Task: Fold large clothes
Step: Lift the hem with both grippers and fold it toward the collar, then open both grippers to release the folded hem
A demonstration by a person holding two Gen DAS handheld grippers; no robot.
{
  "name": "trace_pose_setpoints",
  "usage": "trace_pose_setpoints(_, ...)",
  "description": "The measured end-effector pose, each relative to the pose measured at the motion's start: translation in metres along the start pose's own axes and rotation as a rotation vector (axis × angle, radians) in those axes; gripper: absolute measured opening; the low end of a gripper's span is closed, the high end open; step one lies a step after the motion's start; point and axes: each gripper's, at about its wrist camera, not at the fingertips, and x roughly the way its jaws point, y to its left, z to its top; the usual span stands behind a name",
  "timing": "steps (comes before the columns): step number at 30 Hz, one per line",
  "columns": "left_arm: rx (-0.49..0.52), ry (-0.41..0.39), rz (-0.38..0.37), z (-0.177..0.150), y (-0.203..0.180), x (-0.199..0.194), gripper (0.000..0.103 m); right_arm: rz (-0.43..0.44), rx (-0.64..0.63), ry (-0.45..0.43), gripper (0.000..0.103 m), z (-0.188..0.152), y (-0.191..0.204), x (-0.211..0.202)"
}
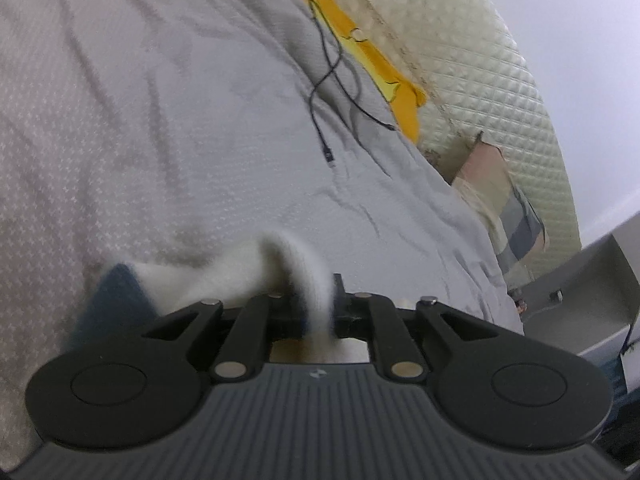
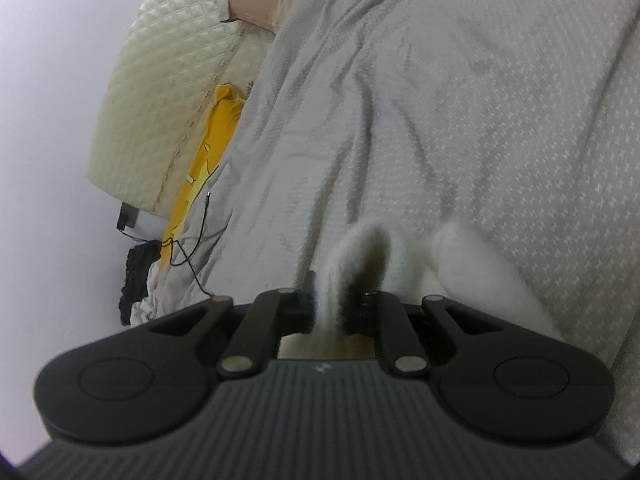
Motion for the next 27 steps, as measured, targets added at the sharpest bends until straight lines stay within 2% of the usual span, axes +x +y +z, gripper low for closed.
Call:
trace_pose_setpoints(1,0.001,-0.005,-0.008,0.000,-0.003,-0.003,0.035,0.006,-0.008,-0.001,0.022,-0.001,0.003,-0.003)
trace_pose_setpoints(2,0.002,-0.019,-0.021,-0.001,-0.006,-0.010,0.055,0.016,-0.010,-0.003,0.037,0.000,0.006,-0.006)
trace_pose_setpoints(3,0.006,-0.043,-0.045,-0.002,-0.009,-0.017,0.064,0.033,-0.010,-0.009,0.055,-0.001,0.010,-0.010)
trace_pose_setpoints(5,0.041,-0.075,-0.078,-0.003,-0.021,-0.033,0.065,0.082,-0.019,-0.022,0.071,-0.004,0.019,-0.021)
trace_pose_setpoints(9,0.150,-0.094,-0.119,-0.013,-0.046,-0.052,0.068,0.103,-0.151,-0.038,0.071,-0.012,0.046,-0.045)
trace_pose_setpoints(14,0.326,-0.097,-0.083,-0.042,-0.076,-0.063,0.068,0.093,-0.309,-0.049,0.071,-0.029,0.070,-0.065)
trace_pose_setpoints(19,0.409,-0.063,-0.008,-0.058,-0.084,-0.069,0.068,0.044,-0.375,-0.018,0.071,-0.041,0.075,-0.066)
trace_pose_setpoints(22,0.434,-0.071,-0.009,-0.057,-0.083,-0.076,0.068,0.011,-0.407,-0.001,0.070,-0.046,0.077,-0.067)
trace_pose_setpoints(24,0.451,-0.018,-0.006,-0.057,-0.083,-0.074,0.068,-0.024,-0.455,0.026,0.070,-0.050,0.081,-0.061)
trace_pose_setpoints(27,0.520,0.114,0.013,-0.067,-0.085,-0.056,0.068,-0.101,-0.531,0.065,0.068,-0.059,0.082,-0.044)
